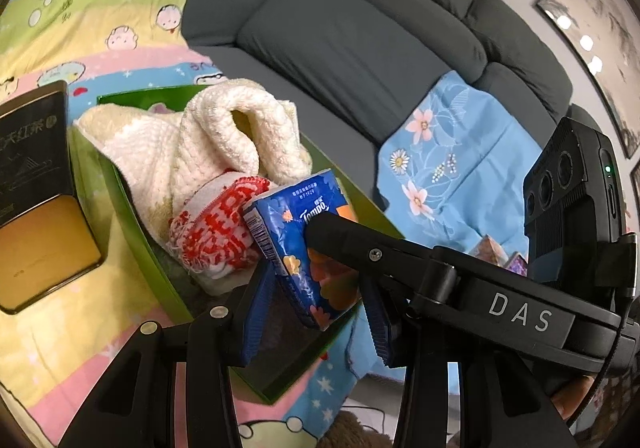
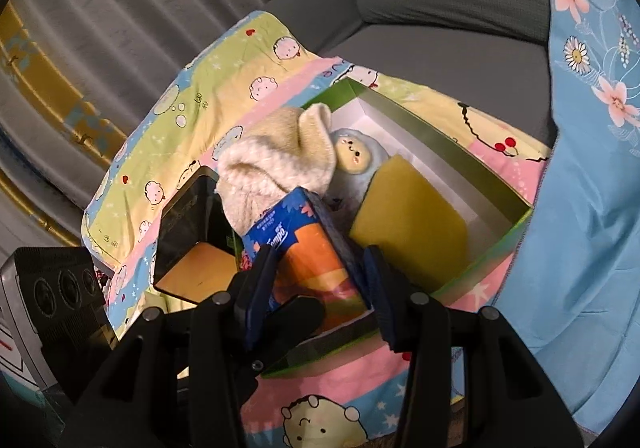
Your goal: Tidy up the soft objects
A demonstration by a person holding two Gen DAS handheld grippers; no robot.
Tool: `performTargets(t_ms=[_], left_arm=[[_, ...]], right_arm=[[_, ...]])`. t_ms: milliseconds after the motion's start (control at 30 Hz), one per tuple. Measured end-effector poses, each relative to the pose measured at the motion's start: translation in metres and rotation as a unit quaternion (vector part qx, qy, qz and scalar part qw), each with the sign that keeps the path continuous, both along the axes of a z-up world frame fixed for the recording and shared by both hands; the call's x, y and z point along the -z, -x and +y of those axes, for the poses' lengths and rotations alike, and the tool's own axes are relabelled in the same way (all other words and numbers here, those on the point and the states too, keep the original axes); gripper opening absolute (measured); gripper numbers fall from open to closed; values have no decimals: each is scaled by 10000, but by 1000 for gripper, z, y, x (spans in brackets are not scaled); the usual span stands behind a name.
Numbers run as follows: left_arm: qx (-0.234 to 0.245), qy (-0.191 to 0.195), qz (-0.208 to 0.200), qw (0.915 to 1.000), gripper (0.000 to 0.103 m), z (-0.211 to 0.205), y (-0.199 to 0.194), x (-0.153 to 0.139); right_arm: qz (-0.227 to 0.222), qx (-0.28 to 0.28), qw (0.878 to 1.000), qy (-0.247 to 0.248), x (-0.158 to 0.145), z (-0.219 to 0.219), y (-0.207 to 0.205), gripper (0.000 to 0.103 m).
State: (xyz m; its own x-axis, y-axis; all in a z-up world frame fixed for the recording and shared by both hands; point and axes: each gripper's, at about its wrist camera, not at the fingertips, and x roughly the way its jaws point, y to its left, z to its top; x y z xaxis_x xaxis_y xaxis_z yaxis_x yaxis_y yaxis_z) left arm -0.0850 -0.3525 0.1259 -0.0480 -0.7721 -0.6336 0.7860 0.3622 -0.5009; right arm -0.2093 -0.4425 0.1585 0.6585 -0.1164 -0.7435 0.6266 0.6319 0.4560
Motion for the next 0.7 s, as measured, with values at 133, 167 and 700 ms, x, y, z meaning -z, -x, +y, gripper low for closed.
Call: performTargets(t_ms=[133,167,700], left_arm=[[-59,-170,76,9998,45,-7,-6,3],[-87,-246,69,9996,45,-8,-6,4],[-348,-988,-230,9942,45,-23,-4,13]], right_arm=[[101,-40,9998,-167,6,-6,-7,46],[147,-35,9997,-174,7,-6,-8,44],[725,328,9968,-57,23,-19,-11,42]])
